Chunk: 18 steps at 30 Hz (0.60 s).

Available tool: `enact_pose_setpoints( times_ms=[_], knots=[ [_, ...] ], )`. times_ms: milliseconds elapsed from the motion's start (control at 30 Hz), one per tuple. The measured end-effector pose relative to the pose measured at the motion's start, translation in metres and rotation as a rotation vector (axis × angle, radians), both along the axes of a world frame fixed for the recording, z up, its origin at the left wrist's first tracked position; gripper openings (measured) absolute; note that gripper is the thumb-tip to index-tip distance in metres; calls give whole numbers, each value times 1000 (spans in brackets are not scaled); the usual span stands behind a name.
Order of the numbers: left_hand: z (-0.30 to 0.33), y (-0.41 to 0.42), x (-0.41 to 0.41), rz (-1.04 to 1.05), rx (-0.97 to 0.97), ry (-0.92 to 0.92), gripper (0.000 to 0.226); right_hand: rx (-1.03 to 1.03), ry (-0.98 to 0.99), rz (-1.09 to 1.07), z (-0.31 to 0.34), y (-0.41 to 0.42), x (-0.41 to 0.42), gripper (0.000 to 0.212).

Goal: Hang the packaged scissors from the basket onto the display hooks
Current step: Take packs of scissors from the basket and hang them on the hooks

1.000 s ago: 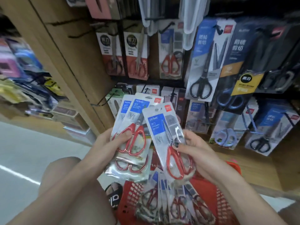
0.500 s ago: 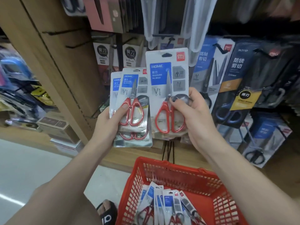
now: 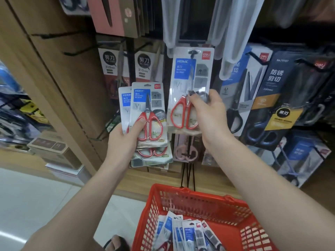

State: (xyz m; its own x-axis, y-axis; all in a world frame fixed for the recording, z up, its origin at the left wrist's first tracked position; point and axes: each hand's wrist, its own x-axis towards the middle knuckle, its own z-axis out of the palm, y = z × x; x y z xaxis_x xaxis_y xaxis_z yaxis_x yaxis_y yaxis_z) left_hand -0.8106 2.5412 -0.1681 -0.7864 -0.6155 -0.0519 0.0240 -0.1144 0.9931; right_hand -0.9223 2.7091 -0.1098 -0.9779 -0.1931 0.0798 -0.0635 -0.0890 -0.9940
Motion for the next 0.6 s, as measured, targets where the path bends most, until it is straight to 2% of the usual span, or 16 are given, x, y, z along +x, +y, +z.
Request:
enact_pose_setpoints(
  times_ms=[67, 200, 333, 433, 600],
  knots=[
    [-1, -1, -3, 16, 36, -7, 32, 28, -48, -62, 2, -10, -16, 20],
    [0, -4, -9, 2, 47, 0, 30, 109, -121, -160, 8, -30, -45, 38],
    [2, -3, -14, -43, 46, -18, 36, 139, -155, -168, 5, -37, -65, 35],
    [2, 2, -17, -72, 62, -21, 34, 175, -183, -161, 0, -38, -73, 45],
    [1, 8, -21, -94, 48, -28, 29, 386, -140, -189, -13, -32, -62, 66]
  ],
)
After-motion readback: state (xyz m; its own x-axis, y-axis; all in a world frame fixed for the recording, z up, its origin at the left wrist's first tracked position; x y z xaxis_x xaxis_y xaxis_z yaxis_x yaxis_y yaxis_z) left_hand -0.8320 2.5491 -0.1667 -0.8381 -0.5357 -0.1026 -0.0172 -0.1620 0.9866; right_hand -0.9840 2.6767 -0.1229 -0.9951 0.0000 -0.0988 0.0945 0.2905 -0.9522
